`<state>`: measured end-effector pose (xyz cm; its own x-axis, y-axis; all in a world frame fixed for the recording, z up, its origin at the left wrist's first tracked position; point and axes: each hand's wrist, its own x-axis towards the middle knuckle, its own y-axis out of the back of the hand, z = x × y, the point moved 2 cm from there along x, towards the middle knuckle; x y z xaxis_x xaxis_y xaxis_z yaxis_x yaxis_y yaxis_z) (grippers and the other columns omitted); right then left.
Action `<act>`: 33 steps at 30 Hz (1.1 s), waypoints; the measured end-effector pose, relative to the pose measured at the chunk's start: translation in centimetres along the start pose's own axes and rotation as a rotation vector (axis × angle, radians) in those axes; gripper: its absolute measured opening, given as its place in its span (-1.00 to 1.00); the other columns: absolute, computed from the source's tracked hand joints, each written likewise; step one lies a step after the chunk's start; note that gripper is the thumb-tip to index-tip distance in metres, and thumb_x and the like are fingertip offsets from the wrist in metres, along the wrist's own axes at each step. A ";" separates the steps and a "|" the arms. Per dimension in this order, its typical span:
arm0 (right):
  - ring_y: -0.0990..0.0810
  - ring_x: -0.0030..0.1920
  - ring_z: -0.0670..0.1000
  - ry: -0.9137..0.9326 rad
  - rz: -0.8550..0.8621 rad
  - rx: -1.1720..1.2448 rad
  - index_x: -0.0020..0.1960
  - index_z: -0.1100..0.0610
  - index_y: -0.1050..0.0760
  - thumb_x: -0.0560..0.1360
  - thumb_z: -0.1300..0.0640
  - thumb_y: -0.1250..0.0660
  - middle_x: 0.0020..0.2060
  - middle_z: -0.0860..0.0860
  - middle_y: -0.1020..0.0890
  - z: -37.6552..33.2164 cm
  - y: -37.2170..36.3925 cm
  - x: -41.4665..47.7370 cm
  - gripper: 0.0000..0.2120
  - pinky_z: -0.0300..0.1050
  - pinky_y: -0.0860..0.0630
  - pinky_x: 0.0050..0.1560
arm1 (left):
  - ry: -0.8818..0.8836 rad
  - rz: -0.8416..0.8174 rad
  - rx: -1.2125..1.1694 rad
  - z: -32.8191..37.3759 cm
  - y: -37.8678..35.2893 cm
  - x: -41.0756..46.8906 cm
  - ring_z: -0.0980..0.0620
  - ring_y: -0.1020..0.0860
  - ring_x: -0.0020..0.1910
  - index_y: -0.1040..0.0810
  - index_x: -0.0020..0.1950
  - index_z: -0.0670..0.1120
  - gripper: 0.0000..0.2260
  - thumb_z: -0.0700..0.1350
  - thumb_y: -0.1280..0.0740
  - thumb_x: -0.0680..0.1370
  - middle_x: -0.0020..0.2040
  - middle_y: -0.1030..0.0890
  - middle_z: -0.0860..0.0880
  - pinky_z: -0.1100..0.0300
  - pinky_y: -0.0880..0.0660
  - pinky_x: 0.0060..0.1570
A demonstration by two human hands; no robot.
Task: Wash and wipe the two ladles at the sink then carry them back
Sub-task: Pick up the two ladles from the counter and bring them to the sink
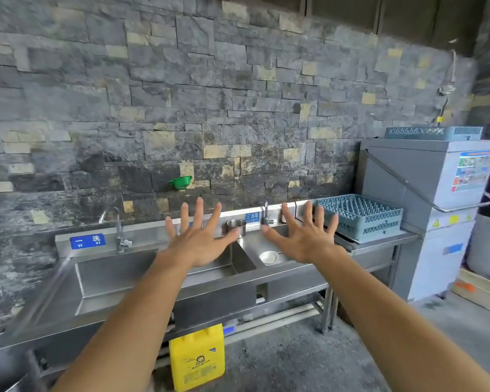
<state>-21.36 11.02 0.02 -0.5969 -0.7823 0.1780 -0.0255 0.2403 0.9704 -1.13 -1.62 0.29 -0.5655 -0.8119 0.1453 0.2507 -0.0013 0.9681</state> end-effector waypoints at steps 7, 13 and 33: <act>0.41 0.60 0.30 -0.150 0.000 -0.055 0.60 -0.30 0.37 0.29 -0.72 0.31 0.62 0.15 0.37 5.9 -1.2 -3.2 -0.01 0.46 0.45 0.47 | -0.194 -0.080 0.027 5.5 -4.2 1.4 -0.12 0.49 0.49 0.37 0.50 0.33 -0.17 0.62 0.24 0.32 0.50 0.51 0.09 -0.35 0.37 0.41; 0.41 0.60 0.28 -0.344 0.026 -0.083 0.61 -0.30 0.35 0.33 -0.70 0.29 0.62 0.12 0.37 9.6 -1.1 -7.9 -0.04 0.47 0.44 0.47 | -0.425 -0.145 -0.006 10.1 -6.5 1.4 -0.11 0.53 0.46 0.39 0.49 0.33 -0.15 0.63 0.23 0.31 0.47 0.56 0.09 -0.35 0.42 0.38; 0.33 0.63 0.27 -1.103 0.081 -0.136 0.62 -0.29 0.30 0.35 -0.69 0.23 0.66 0.09 0.29 12.5 -1.4 -36.3 -0.05 0.43 0.42 0.50 | -1.126 -0.406 -0.082 22.0 -11.9 -16.6 -0.06 0.59 0.42 0.39 0.49 0.33 -0.14 0.64 0.20 0.30 0.46 0.57 0.12 -0.31 0.45 0.38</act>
<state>-9.65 46.22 -9.87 -0.9799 0.1885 0.0646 0.0937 0.1498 0.9843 -11.97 24.70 -9.14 -0.9743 0.2230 -0.0309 -0.0789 -0.2097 0.9746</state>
